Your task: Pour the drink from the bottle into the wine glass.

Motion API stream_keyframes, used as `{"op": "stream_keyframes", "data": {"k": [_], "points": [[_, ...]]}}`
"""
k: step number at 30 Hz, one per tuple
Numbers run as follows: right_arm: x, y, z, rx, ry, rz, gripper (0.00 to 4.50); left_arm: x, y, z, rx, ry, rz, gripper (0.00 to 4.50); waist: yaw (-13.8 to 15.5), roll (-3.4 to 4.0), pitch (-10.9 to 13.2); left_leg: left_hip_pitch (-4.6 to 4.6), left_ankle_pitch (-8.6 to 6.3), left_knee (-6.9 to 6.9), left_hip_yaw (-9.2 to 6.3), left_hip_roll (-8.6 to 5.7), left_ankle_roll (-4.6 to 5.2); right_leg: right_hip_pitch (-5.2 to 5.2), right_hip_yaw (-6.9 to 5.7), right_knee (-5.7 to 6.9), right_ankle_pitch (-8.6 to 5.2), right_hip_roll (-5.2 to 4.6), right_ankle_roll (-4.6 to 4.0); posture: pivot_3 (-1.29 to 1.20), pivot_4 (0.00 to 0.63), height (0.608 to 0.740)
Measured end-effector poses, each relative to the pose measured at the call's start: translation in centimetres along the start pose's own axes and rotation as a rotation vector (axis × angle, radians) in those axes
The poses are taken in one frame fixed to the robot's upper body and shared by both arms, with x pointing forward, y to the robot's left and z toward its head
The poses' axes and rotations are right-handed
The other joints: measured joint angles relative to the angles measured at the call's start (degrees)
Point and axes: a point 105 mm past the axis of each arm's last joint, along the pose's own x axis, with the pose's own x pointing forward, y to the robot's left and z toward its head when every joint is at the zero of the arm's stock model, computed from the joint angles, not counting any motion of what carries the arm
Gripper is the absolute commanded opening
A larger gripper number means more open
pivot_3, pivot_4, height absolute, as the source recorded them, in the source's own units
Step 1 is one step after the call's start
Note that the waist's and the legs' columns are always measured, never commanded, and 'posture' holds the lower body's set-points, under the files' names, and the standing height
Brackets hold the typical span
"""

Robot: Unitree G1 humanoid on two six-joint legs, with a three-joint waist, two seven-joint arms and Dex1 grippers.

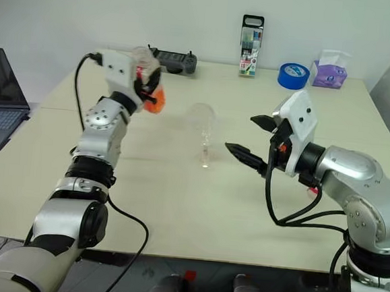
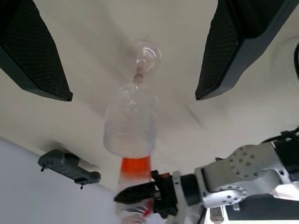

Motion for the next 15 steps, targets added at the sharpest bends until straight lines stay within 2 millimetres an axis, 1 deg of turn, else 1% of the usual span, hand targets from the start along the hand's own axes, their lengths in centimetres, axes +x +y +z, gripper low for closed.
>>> {"op": "stream_keyframes", "data": {"k": [2,6,9,10,12,15], "points": [[-0.3,0.2,0.0,-0.012,-0.011,-0.012,4.5,0.5,-0.5,1.1,0.073,-0.037,-0.051,1.7,-0.4,0.0,0.0,0.03,0.0,-0.03,0.03,0.05,0.0,0.0,0.03,0.0,0.0,0.01,0.0,0.0,0.15,0.74],[-0.6,0.0,-0.9,0.007,0.007,-0.04,4.5,0.4,-0.2,2.5,0.259,-0.087,-0.132,1.7,-0.7,0.01,0.0,0.05,0.0,-0.08,0.12,0.23,0.0,-0.04,0.0,0.01,0.0,0.33,0.0,0.0,0.15,0.74],[-1.1,-0.3,-0.5,0.02,-0.02,-0.055,4.5,0.1,0.2,2.9,0.359,-0.106,-0.174,1.7,-0.4,0.01,0.0,0.03,0.0,-0.07,0.11,0.26,0.01,-0.02,-0.07,0.03,0.0,0.44,0.0,0.0,0.15,0.74],[-1.6,-0.6,-0.4,0.03,-0.037,-0.076,4.5,0.0,0.0,3.1,0.386,-0.121,-0.199,1.7,-0.2,0.0,0.0,0.02,0.0,-0.05,0.11,0.25,0.01,0.0,-0.08,0.02,0.0,0.44,0.0,0.0,0.15,0.74],[-2.3,-1.0,-0.6,0.046,-0.05,-0.101,4.5,-0.3,-0.2,3.2,0.434,-0.135,-0.243,1.7,-0.1,0.0,0.0,0.0,0.0,-0.03,0.15,0.23,0.01,0.0,-0.06,0.0,0.0,0.42,0.0,0.0,0.15,0.74],[-3.6,-0.9,-1.6,0.056,-0.042,-0.138,4.5,-0.5,-0.6,3.3,0.48,-0.15,-0.308,1.7,0.2,-0.02,0.0,-0.05,0.0,0.0,0.15,0.17,0.01,0.03,-0.07,-0.04,0.0,0.38,0.0,0.0,0.15,0.74]]}}
